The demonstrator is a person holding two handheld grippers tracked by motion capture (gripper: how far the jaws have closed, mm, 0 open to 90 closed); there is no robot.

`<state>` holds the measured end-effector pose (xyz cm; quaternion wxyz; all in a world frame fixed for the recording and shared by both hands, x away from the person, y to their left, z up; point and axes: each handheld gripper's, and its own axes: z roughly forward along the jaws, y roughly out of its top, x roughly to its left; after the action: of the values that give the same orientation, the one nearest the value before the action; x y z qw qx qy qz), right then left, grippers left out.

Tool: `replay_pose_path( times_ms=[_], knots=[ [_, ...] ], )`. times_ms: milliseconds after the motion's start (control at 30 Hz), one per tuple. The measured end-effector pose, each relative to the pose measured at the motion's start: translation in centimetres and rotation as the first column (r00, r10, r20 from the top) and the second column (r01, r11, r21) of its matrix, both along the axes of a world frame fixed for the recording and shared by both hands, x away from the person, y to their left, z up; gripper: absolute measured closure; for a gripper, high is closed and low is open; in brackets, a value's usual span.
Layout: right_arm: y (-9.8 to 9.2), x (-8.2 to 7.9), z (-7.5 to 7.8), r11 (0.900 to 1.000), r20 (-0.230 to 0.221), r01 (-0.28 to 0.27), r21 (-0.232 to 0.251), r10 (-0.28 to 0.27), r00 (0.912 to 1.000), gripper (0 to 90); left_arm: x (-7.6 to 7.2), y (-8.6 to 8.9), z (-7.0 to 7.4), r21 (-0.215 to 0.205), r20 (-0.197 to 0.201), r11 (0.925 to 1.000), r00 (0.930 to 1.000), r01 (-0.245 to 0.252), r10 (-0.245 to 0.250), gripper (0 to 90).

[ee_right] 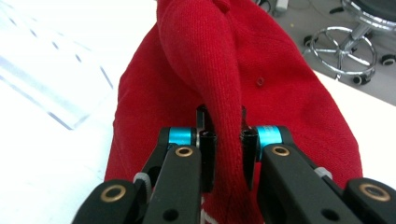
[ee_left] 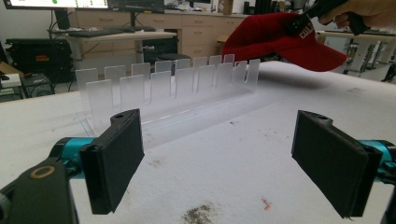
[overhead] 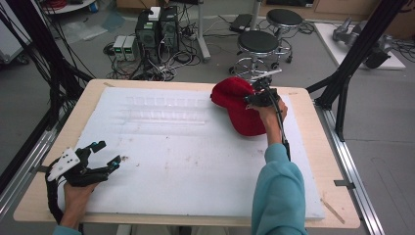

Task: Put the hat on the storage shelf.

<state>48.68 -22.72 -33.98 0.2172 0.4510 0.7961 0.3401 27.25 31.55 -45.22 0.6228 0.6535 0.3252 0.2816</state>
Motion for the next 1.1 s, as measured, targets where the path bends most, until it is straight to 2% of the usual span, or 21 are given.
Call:
replay_pose_path(
  times_ms=[300, 500, 633, 800, 967, 1100],
  knots=[
    [-0.9, -1.8, 2.5, 0.995, 0.084, -0.037, 0.095, 0.029, 0.9960, 84.1, 0.0, 0.1, 0.1, 0.005, -0.010, 0.9999, 0.9999, -0.011, 0.011, 17.1],
    [-0.5, -3.3, 4.0, 0.982, 0.135, -0.098, 0.163, 0.077, 0.9879, 83.9, -0.2, 0.3, 0.2, 0.055, -0.007, 0.9976, 0.9991, -0.041, 0.041, 17.0],
    [0.2, -4.3, 4.9, 0.971, 0.157, -0.153, 0.184, 0.125, 0.9798, 83.9, -0.3, 0.3, 0.4, 0.057, -0.013, 0.9971, 0.9986, -0.051, 0.051, 17.0],
    [1.4, -5.5, 5.6, 0.953, 0.176, -0.227, 0.200, 0.193, 0.9652, 83.8, -0.5, 0.2, 0.9, 0.066, -0.023, 0.9960, 0.9977, -0.061, 0.063, 17.0],
    [2.8, -6.9, 6.4, 0.934, 0.205, -0.292, 0.207, 0.251, 0.9461, 83.8, -0.6, -0.7, 1.6, 0.074, -0.060, 0.9969, 0.9977, -0.027, 0.031, 16.3],
    [4.1, -7.8, 6.8, 0.919, 0.228, -0.336, 0.208, 0.289, 0.9299, 83.8, -0.5, -1.8, 2.8, 0.051, -0.085, 0.9986, 0.9962, -0.013, 0.017, 11.6]
  ],
)
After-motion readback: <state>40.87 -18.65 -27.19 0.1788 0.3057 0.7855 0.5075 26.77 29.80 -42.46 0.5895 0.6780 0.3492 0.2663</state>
